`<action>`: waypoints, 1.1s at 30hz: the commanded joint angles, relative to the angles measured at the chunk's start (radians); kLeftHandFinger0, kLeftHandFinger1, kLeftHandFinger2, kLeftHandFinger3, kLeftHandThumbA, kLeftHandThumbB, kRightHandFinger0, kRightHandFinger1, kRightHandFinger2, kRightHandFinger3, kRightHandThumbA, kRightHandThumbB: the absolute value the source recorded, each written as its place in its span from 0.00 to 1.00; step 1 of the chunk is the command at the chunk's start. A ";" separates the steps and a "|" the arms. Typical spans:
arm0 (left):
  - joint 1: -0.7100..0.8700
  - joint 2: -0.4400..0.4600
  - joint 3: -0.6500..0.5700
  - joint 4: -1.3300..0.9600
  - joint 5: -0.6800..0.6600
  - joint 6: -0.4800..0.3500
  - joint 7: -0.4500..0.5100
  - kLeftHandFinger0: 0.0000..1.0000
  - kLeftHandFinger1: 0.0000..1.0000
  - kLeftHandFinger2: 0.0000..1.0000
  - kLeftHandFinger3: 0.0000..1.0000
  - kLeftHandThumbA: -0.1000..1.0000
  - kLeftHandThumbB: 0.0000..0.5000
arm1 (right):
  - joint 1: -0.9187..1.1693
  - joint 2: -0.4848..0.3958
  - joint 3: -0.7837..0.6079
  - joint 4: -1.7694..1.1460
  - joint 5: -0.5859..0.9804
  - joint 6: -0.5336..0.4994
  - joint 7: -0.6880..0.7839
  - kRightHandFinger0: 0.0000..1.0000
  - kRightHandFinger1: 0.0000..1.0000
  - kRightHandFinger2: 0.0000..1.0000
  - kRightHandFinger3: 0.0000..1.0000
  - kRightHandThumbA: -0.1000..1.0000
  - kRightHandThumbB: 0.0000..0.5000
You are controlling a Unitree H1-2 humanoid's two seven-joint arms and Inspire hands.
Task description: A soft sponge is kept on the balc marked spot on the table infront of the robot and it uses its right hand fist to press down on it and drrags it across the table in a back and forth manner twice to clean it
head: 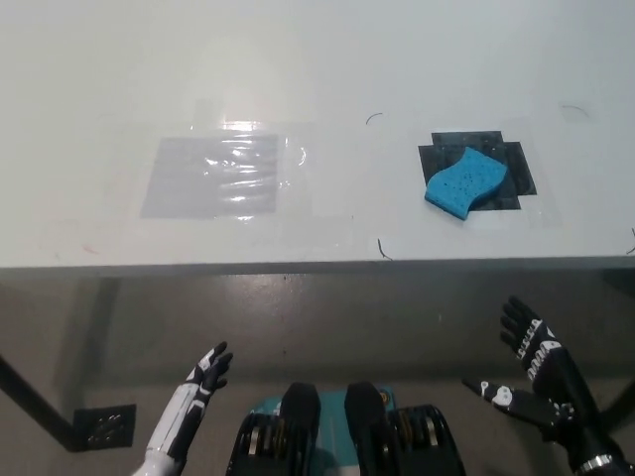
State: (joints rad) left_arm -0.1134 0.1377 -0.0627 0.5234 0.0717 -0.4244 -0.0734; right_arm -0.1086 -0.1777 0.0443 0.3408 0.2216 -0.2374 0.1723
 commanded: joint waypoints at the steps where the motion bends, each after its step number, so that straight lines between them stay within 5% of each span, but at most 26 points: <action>1: -0.013 0.007 0.000 -0.020 0.000 -0.041 -0.003 1.00 1.00 1.00 1.00 1.00 0.81 | -0.009 -0.012 -0.001 0.006 -0.015 -0.034 0.042 1.00 1.00 1.00 1.00 1.00 0.19; 8: -0.011 0.009 0.000 -0.048 0.001 -0.024 -0.007 1.00 1.00 1.00 1.00 1.00 0.78 | -0.008 0.003 -0.016 0.016 0.001 -0.045 0.048 1.00 1.00 1.00 1.00 1.00 0.20; 24: -0.039 -0.001 0.003 -0.038 -0.003 -0.001 -0.004 1.00 1.00 1.00 1.00 1.00 0.91 | -0.017 0.001 -0.030 -0.016 -0.020 -0.032 0.037 1.00 1.00 1.00 1.00 1.00 0.17; 33: -0.042 0.001 0.007 -0.052 -0.010 0.013 -0.006 1.00 1.00 1.00 1.00 1.00 0.91 | -0.024 -0.003 -0.023 -0.009 -0.060 -0.046 0.028 1.00 1.00 1.00 1.00 1.00 0.17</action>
State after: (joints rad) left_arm -0.1293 0.1371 -0.0619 0.5053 0.0715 -0.4153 -0.0760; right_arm -0.1042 -0.1762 0.0272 0.3559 0.1850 -0.2392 0.1952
